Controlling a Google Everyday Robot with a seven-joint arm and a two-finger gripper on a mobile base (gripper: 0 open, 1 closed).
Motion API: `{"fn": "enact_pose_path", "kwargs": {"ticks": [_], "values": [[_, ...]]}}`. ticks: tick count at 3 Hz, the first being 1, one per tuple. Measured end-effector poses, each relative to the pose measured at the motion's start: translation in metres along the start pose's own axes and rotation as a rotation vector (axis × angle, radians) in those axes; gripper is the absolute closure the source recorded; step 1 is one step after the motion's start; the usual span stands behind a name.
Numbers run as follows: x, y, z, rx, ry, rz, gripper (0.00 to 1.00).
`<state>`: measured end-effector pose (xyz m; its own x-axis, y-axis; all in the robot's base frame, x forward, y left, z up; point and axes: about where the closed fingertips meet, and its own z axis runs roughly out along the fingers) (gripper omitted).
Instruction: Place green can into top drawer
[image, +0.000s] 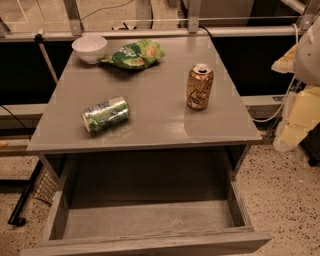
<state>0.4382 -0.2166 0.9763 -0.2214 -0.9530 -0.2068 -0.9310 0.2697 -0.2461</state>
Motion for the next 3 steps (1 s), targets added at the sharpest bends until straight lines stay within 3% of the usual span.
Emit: {"fn": "enact_pose_path", "kwargs": {"ticks": [2,3], "values": [[-0.008,-0.009,0.000,0.014,-0.039,-0.016,0.00],[-0.030,-0.030,-0.007,0.044,-0.099,-0.106,0.00]]}}
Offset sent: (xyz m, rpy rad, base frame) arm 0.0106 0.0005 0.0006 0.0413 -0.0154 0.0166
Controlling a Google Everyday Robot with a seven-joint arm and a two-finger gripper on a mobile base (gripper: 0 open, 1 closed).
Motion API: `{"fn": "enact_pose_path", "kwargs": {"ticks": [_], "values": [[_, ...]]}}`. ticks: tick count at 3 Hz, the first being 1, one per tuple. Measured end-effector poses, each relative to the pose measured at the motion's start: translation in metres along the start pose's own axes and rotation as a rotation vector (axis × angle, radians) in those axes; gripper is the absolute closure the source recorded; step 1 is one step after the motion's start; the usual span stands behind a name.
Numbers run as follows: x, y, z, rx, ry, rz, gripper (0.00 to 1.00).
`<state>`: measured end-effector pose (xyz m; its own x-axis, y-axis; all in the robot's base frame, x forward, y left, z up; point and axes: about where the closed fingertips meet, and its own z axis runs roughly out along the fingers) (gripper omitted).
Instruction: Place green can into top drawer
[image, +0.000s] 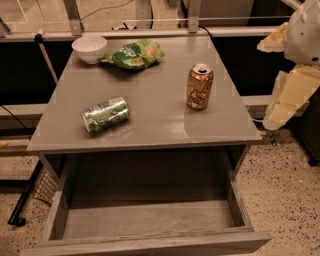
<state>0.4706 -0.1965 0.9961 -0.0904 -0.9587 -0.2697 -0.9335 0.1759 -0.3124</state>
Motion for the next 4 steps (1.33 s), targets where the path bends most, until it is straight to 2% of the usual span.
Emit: {"fn": "enact_pose_path", "kwargs": {"ticks": [1,2,3,4], "values": [[-0.033,-0.020,-0.002,0.018,-0.049,-0.114,0.00],[-0.074,-0.029,0.016,-0.008,-0.106,-0.209,0.00],[-0.074,-0.029,0.016,-0.008,-0.106,-0.209,0.00],[-0.080,-0.032,0.026,-0.023,-0.073,-0.243,0.00]]}}
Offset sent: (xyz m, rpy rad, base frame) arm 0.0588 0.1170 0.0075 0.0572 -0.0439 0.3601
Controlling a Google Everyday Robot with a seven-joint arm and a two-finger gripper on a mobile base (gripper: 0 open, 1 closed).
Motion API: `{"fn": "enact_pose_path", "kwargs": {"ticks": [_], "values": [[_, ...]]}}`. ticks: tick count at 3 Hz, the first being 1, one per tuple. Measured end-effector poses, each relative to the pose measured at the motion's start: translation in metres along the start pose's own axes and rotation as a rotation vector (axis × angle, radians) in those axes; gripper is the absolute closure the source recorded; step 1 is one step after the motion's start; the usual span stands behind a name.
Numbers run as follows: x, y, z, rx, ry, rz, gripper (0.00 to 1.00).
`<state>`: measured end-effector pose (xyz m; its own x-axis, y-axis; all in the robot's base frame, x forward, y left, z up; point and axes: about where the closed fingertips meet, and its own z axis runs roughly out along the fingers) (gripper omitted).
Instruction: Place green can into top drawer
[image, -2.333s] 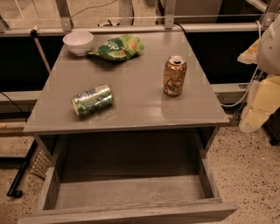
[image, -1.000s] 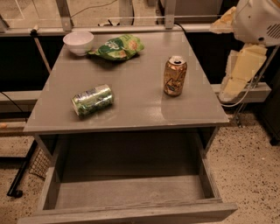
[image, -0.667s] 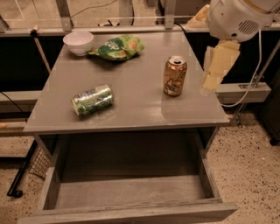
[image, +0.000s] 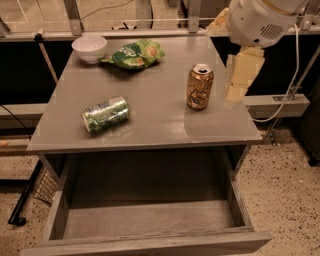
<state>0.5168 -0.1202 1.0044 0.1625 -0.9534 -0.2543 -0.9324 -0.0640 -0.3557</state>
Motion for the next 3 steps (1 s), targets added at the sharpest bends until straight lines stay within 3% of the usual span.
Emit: {"fn": "enact_pose_path", "kwargs": {"ticks": [1,2,3], "values": [[-0.010,-0.019,0.030,-0.045,0.042,-0.088,0.00],[-0.033,-0.045,0.079,-0.119,0.065,-0.207,0.00],[-0.052,-0.059,0.103,-0.151,0.056,-0.278,0.00]]}}
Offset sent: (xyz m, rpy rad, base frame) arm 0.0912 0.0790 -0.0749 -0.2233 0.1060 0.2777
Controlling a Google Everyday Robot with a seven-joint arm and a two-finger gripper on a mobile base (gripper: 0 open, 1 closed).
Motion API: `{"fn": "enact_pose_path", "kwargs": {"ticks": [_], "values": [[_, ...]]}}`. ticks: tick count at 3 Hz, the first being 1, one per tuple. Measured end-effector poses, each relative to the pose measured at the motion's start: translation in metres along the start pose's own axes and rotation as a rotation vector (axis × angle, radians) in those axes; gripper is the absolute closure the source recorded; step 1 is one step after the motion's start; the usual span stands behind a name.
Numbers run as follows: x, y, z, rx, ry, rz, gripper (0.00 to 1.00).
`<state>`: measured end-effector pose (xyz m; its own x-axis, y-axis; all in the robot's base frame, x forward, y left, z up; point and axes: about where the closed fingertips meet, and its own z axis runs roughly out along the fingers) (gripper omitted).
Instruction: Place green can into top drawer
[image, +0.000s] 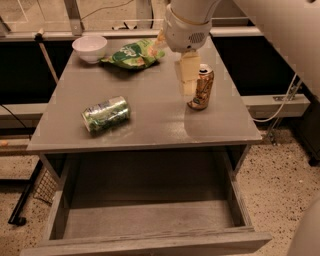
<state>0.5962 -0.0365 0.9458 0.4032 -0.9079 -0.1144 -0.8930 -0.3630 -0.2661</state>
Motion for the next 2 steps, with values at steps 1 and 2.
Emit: {"fn": "enact_pose_path", "kwargs": {"ticks": [1,2], "values": [[-0.032,-0.012,0.020,-0.020,0.012,-0.093,0.00],[-0.066,-0.014,0.042,-0.043,0.021,-0.178,0.00]]}}
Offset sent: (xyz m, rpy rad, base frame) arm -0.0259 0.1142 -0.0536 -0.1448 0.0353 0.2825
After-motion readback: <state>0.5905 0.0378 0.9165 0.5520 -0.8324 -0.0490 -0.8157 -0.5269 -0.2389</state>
